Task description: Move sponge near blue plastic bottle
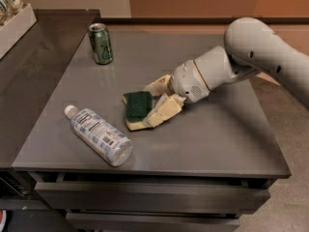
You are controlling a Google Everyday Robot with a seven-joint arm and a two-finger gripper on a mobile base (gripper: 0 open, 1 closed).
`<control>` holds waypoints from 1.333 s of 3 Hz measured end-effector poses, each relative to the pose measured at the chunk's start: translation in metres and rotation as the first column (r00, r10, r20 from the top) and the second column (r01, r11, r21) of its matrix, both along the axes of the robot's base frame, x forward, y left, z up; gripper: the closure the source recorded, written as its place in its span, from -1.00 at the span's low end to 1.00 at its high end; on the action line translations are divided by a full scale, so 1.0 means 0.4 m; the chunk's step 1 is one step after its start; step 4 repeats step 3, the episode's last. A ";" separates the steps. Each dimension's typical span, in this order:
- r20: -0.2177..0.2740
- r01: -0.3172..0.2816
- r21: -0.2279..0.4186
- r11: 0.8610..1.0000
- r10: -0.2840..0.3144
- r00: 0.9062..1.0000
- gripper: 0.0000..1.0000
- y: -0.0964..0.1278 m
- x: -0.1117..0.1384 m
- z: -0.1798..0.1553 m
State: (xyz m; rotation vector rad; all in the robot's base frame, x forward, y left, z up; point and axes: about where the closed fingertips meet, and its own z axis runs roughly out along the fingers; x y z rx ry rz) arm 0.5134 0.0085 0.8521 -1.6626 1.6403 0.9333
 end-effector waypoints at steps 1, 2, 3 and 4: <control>0.003 -0.011 0.030 1.000 0.011 1.000 -0.76 0.010 -0.002 0.000; 0.003 -0.015 0.030 0.999 0.015 1.000 -1.00 0.015 -0.003 -0.001; 0.003 -0.015 0.030 0.999 0.015 1.000 -1.00 0.015 -0.003 -0.001; 0.003 -0.015 0.030 0.999 0.015 1.000 -1.00 0.015 -0.003 -0.001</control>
Offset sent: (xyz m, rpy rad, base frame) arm -0.0006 0.0037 -0.0001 0.0283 -0.0031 0.0101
